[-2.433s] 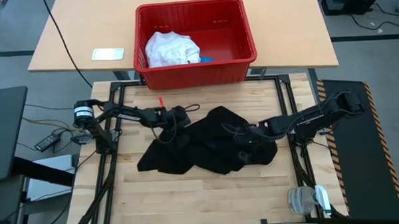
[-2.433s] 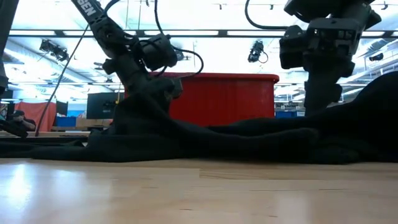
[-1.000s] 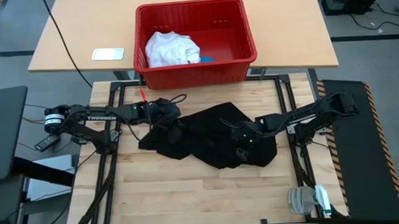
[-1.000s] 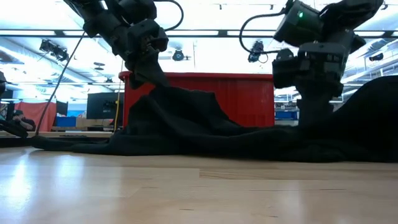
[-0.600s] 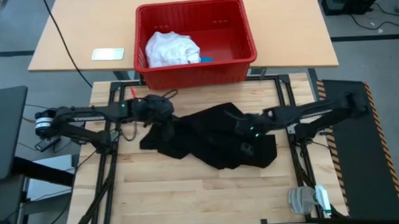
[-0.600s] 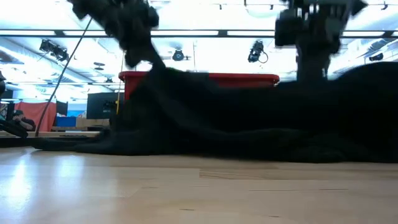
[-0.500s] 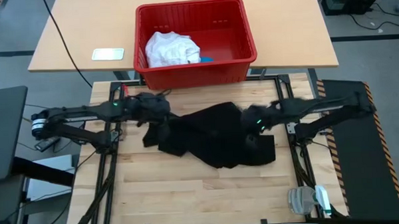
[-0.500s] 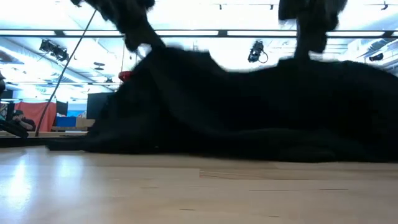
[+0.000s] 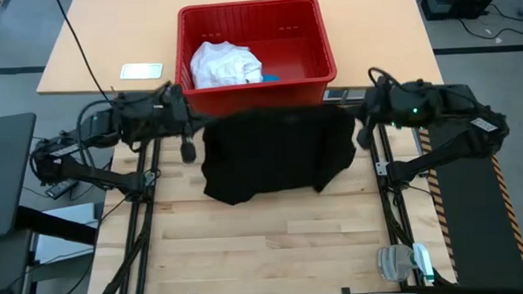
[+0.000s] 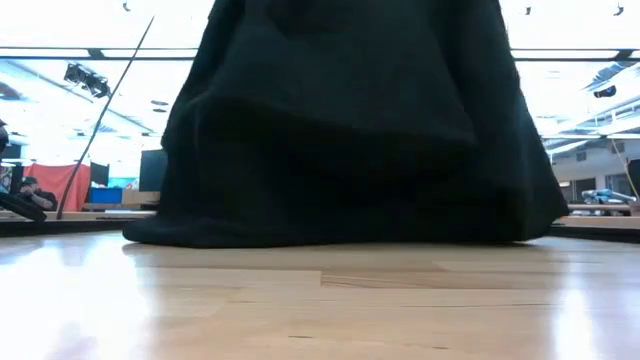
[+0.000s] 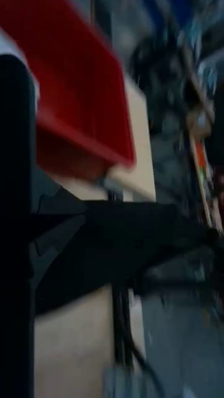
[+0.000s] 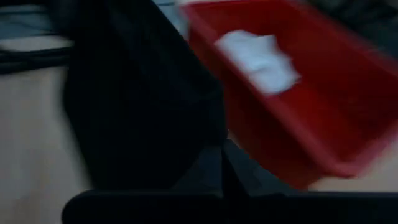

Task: Fold laundry
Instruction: Fold the black shirt

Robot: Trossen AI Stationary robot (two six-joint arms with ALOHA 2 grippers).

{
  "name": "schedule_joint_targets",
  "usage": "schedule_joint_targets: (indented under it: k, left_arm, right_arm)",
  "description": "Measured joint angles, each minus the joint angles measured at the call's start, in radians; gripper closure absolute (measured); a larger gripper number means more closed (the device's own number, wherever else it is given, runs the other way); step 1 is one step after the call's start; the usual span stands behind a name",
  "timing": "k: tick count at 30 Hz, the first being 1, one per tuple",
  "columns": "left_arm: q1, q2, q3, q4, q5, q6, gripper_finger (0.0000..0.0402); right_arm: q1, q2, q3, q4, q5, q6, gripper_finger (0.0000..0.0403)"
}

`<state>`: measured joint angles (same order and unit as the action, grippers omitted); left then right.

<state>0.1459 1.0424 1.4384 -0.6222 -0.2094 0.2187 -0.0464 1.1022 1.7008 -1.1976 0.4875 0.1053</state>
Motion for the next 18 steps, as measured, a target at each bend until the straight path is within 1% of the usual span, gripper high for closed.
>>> schedule_joint_targets:
  k: [2,5,10,12,13,15,16,18]
  left_arm:
    - [0.036,0.004,0.032,-0.006,-0.028,0.061,0.0401]
    - [0.082,0.016,0.113,0.0,-0.03,0.098,0.0401]
    - [0.088,0.056,0.313,-0.025,-0.03,0.118,0.0401]
    - [0.067,0.078,0.39,-0.084,-0.029,0.111,0.0401]
    - [0.052,0.086,0.423,-0.121,-0.03,0.086,0.0401]
    - [0.012,0.102,0.465,-0.225,-0.028,-0.001,0.0401]
    - [-0.011,0.104,0.473,-0.288,-0.016,-0.058,0.0401]
    - [-0.066,0.113,0.459,-0.416,0.032,-0.201,0.0401]
  right_arm:
    - [-0.037,0.022,0.025,0.016,0.09,-0.05,0.0402]
    - [-0.058,0.063,0.084,0.046,0.197,-0.108,0.0402]
    - [-0.006,0.131,0.245,0.041,0.226,-0.111,0.0402]
    - [0.032,0.158,0.298,0.013,0.237,-0.085,0.0403]
    - [0.055,0.167,0.32,-0.014,0.234,-0.053,0.0403]
    - [0.095,0.183,0.342,-0.092,0.189,0.056,0.0403]
    - [0.116,0.187,0.343,-0.135,0.149,0.123,0.0403]
    - [0.159,0.196,0.319,-0.229,0.012,0.274,0.0403]
